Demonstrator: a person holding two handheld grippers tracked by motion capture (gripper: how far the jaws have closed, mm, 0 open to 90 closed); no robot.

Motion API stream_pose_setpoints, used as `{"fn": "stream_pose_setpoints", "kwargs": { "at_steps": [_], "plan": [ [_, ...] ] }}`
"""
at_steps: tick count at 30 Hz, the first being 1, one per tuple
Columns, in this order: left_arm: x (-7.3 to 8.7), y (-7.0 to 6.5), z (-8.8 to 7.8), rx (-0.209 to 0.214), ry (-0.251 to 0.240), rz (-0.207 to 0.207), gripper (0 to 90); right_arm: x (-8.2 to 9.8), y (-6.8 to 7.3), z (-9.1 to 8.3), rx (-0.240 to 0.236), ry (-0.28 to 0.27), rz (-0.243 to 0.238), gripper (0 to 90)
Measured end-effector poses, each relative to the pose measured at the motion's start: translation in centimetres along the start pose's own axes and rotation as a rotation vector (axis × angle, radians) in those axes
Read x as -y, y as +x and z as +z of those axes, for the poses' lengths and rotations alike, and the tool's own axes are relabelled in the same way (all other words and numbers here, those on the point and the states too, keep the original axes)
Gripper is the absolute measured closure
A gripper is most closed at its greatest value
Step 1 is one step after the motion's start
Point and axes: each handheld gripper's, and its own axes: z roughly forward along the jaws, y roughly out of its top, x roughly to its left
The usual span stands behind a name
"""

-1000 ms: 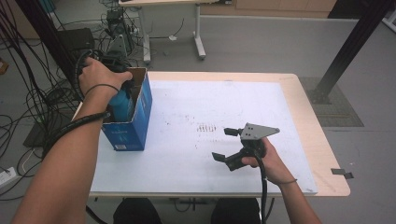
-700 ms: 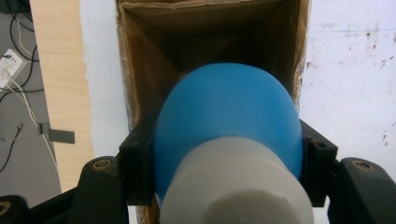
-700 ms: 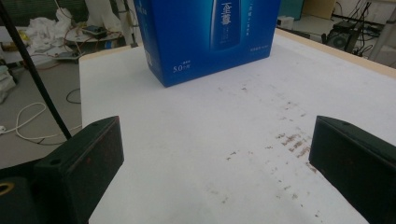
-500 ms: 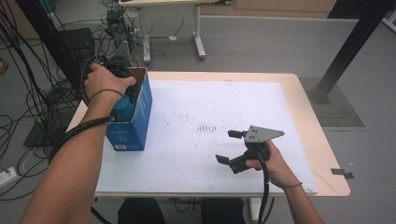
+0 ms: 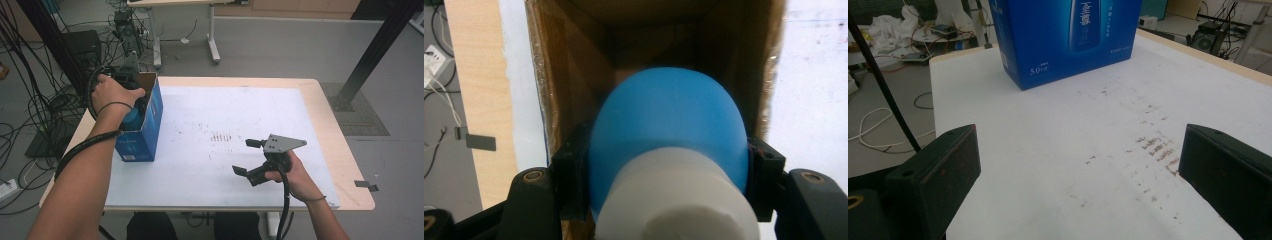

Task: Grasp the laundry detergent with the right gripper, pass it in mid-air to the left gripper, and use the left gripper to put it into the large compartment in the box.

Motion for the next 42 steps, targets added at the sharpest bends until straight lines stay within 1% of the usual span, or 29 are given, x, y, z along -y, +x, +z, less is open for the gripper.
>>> {"fn": "stream_pose_setpoints", "kwargs": {
  "at_steps": [7,15,19,21,24,42],
  "plan": [
    [0.2,0.6,1.1,0.019,0.011,-0.002,37.9,-0.1,0.0,0.1,0.0,0.004,-0.002,3.2],
    [0.2,0.9,2.2,0.025,0.025,0.001,37.8,-0.4,0.0,0.5,-0.005,0.003,-0.008,3.2],
    [0.4,0.8,2.2,0.025,0.014,0.001,37.8,-0.3,-0.1,0.6,-0.005,0.003,-0.007,3.2],
    [0.3,0.7,2.3,0.022,0.019,0.007,37.8,-0.4,-0.1,0.6,-0.007,0.005,-0.005,3.2],
    [0.4,0.5,2.3,0.018,0.012,0.007,37.8,-0.3,-0.1,0.7,-0.007,0.002,-0.004,3.2],
    [0.4,0.5,2.4,0.017,0.013,0.008,37.8,-0.2,-0.2,0.6,-0.003,0.002,-0.001,3.2]
  ]
}}
